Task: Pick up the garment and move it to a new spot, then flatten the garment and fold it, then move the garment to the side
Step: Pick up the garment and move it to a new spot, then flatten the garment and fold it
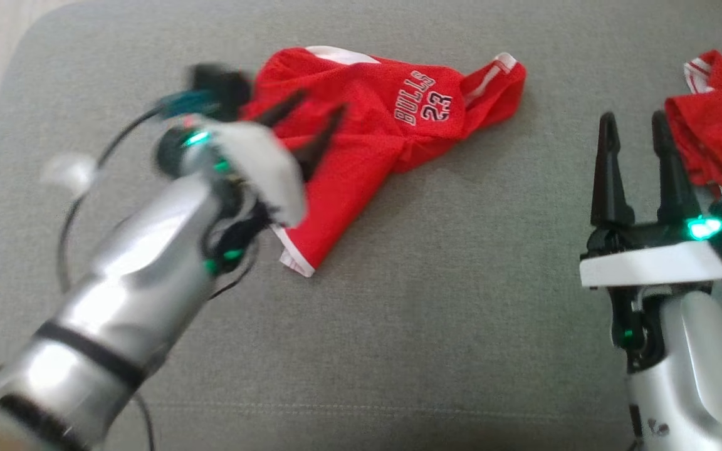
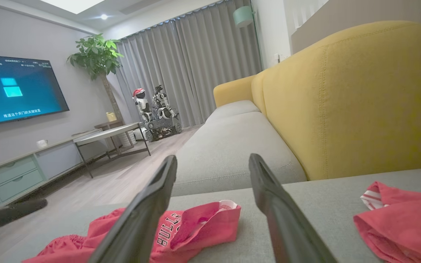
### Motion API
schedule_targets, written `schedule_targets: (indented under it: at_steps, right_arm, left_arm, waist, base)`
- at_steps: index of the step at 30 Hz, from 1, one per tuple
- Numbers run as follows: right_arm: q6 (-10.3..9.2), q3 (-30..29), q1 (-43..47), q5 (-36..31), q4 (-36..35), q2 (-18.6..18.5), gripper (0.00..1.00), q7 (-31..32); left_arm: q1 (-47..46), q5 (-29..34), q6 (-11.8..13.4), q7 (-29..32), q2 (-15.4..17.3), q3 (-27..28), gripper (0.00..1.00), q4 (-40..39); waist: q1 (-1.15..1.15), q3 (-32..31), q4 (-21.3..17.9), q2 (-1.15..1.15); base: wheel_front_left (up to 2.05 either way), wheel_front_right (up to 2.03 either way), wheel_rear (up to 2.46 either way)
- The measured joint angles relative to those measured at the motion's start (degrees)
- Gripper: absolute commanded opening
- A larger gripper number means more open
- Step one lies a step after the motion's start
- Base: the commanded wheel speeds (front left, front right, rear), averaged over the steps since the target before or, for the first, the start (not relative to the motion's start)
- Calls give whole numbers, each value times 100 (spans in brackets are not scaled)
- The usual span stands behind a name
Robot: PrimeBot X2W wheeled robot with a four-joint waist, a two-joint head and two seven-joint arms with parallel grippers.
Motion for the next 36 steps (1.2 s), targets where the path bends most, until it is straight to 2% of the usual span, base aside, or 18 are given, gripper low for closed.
schedule_targets:
  at_steps: [4, 7, 9, 13, 17, 21, 27, 32, 36]
  right_arm:
    - [0, -14, 174, -59, -80, 1, 100, 118]
    - [0, -46, 281, -94, -168, 2, 100, 176]
    - [0, -69, 355, -94, -210, 3, 100, 231]
    - [0, -74, 512, -94, -282, 5, 100, 332]
    - [0, -44, 553, -103, -333, 7, 100, 400]
    - [0, 27, 553, -103, -364, 8, 100, 460]
    - [0, 83, 551, -102, -383, 8, 100, 503]
    - [0, 103, 545, -102, -383, 9, 100, 505]
    - [0, 130, 509, -102, -382, 9, 100, 505]
  left_arm:
    - [695, -268, 274, -771, 514, 515, 100, -405]
    - [1333, -407, 420, -1053, 865, 893, 100, -817]
    - [1748, -456, 510, -1125, 987, 1163, 100, -1154]
    - [2570, -319, 635, -1136, 992, 1987, 100, -1898]
    - [3262, 49, 543, -1138, 721, 2492, 100, -2327]
    - [3579, 287, 415, -1138, 426, 2522, 100, -2314]
    - [3575, 415, 142, -797, 287, 1931, 100, -1895]
    - [3568, 553, 73, -443, 149, 1514, 100, -1523]
    - [3498, 650, 32, -390, 57, 1379, 100, -1202]
  waist:
    - [0, -85, 135, 0]
    - [0, -133, 254, 0]
    - [0, -164, 333, 0]
    - [0, -223, 461, 0]
    - [0, -247, 520, 0]
    - [0, -247, 489, 0]
    - [0, -210, 357, 0]
    - [0, -158, 227, 0]
    - [0, -116, 107, 0]
  base:
    - [0, 0, 0]
    - [0, 0, 0]
    - [0, 0, 0]
    - [0, 0, 0]
    - [0, 0, 0]
    - [0, 0, 0]
    - [0, 0, 0]
    - [0, 0, 0]
    - [0, 0, 0]
